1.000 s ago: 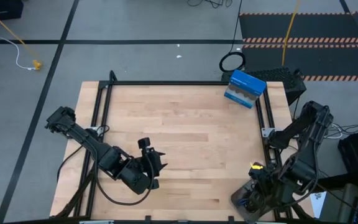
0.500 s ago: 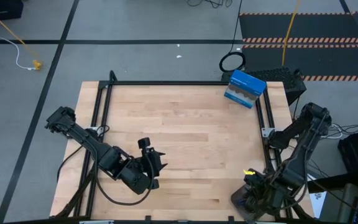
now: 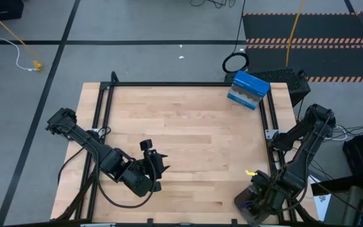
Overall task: Pick and place USB-C Cables
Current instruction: Put the black charger cable into the black bin, then return to Home Position
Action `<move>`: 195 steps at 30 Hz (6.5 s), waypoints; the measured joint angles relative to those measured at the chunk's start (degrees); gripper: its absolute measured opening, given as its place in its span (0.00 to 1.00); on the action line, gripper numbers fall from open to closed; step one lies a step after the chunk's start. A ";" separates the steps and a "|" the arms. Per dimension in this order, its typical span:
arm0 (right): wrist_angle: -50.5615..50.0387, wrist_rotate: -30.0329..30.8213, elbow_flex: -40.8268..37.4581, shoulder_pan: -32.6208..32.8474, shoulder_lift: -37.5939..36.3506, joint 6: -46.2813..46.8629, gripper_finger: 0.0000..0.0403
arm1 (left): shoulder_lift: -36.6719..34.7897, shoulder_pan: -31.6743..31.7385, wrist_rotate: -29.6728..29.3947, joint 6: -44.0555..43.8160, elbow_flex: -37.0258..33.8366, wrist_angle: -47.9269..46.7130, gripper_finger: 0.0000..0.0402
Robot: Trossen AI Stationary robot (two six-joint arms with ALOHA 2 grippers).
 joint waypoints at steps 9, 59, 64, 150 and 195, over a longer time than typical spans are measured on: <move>-4.86 -2.32 -0.02 -0.07 -1.79 1.08 0.39 | 0.00 0.13 0.00 0.00 0.00 0.01 0.45; 0.91 5.59 -11.67 -3.08 -11.21 -9.74 0.30 | 0.00 0.60 -0.59 6.56 0.00 4.50 0.45; 5.81 27.04 -11.65 -3.12 -13.91 -20.64 0.27 | -0.03 0.46 -6.12 7.94 0.00 4.06 0.45; 90.81 4.08 -66.61 -59.06 -49.77 -112.19 0.00 | -42.03 29.27 26.58 36.79 -71.43 83.77 0.03; 67.60 17.27 -67.43 -47.63 -81.14 -107.62 0.00 | -42.03 25.50 25.57 30.47 -71.45 85.20 0.04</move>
